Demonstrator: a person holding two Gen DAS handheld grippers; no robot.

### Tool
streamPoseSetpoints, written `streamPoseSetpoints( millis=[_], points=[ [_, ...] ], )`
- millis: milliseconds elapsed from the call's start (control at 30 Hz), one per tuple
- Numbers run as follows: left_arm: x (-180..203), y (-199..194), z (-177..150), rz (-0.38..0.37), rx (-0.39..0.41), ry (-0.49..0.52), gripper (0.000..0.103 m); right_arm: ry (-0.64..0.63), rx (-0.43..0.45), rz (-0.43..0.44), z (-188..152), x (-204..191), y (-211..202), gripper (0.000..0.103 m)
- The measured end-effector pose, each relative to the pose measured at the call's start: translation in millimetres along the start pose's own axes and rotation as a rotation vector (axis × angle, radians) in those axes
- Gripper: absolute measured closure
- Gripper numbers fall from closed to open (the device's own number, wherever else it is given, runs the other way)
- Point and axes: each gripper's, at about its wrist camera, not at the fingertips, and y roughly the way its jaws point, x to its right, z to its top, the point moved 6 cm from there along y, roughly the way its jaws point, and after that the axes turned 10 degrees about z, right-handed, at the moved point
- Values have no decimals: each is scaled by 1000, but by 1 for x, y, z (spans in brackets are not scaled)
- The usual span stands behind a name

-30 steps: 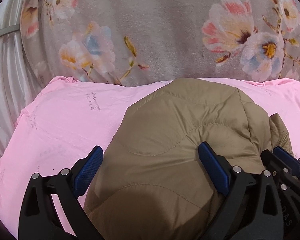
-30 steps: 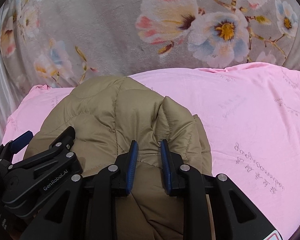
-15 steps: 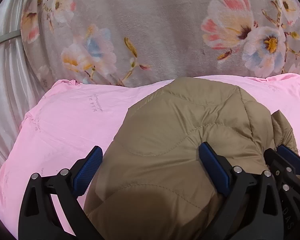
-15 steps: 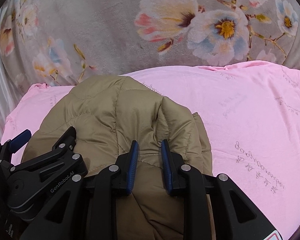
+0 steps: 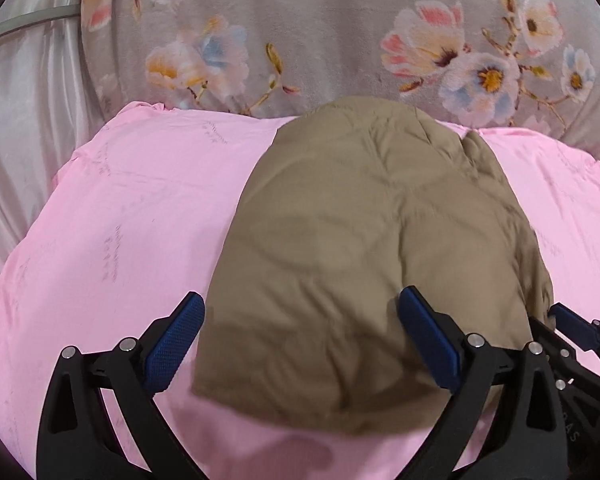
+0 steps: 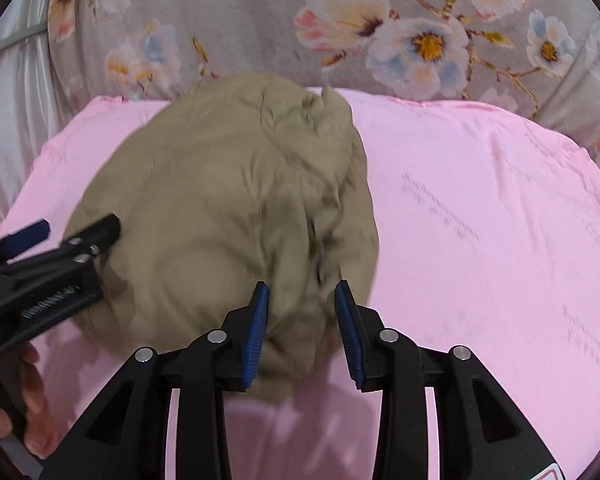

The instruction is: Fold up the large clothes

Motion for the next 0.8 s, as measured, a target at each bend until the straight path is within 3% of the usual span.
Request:
streamPoseSetpoints(
  millis=[167, 233, 333, 533, 800],
  points=[
    [-5, -16, -44, -10, -77, 4, 7, 39, -10, -13, -31, -6, -29, 66],
    [-10, -23, -55, -14, -93, -11, 7, 43, 15, -8, -41, -11, -43, 50],
    [-17, -37, -69, -15, -91, -33, 6, 17, 51, -37, -55, -18, -63, 35],
    [-23, -55, -84, 7, -84, -45, 5, 42, 86, -72, -73, -20, -85, 17],
    [-21, -64, -87, 44, -51, -23, 5, 72, 69, -77, -76, -14, -80, 17]
  ],
)
